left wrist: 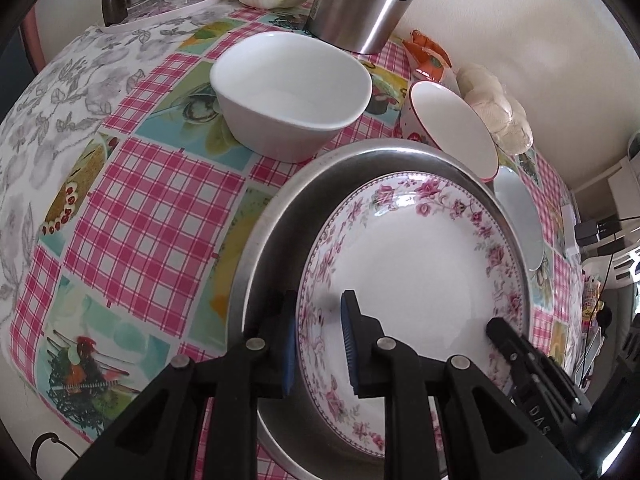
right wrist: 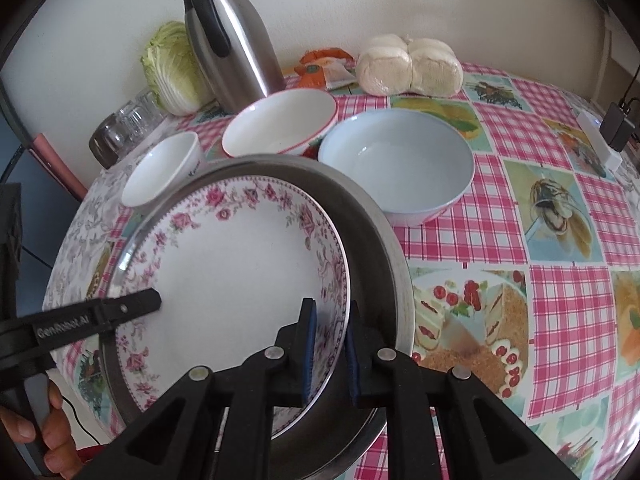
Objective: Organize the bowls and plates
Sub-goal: 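Carry the floral plate over the steel basin and lower it inside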
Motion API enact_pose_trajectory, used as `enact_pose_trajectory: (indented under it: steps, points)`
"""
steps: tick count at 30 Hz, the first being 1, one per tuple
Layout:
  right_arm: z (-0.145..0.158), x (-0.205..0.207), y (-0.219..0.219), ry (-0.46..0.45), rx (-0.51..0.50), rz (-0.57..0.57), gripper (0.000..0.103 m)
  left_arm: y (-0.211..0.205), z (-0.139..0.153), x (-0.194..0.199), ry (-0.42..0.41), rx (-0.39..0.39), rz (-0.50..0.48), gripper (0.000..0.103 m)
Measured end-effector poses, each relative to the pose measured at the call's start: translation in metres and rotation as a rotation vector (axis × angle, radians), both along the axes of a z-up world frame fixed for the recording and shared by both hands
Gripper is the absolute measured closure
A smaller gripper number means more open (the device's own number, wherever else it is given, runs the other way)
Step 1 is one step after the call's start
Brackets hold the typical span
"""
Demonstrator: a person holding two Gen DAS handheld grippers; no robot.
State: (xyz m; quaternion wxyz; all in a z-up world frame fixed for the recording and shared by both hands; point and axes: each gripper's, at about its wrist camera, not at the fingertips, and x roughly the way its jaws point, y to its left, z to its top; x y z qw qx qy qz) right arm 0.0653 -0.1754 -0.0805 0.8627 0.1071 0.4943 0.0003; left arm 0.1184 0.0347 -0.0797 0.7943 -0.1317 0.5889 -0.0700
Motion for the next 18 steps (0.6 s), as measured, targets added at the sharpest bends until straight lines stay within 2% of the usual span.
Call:
enact_pose_trajectory:
  steps: [1,10,14,18]
  points:
    - [-0.002,0.001,0.000,0.009,-0.002,0.001,0.086,0.000,0.000,0.001,-0.002,-0.001,0.001,0.081]
    - [-0.003,0.001,0.004,0.008,-0.057,0.019,0.081,-0.001,0.001,0.001,-0.008,0.008,-0.008,0.080]
    - [0.004,-0.001,0.010,-0.014,-0.098,0.027,0.075,-0.006,0.004,0.001,-0.014,0.031,-0.029,0.072]
    - [0.012,-0.004,0.012,-0.052,-0.136,0.029,0.072,-0.013,0.006,0.003,-0.022,0.066,-0.050,0.069]
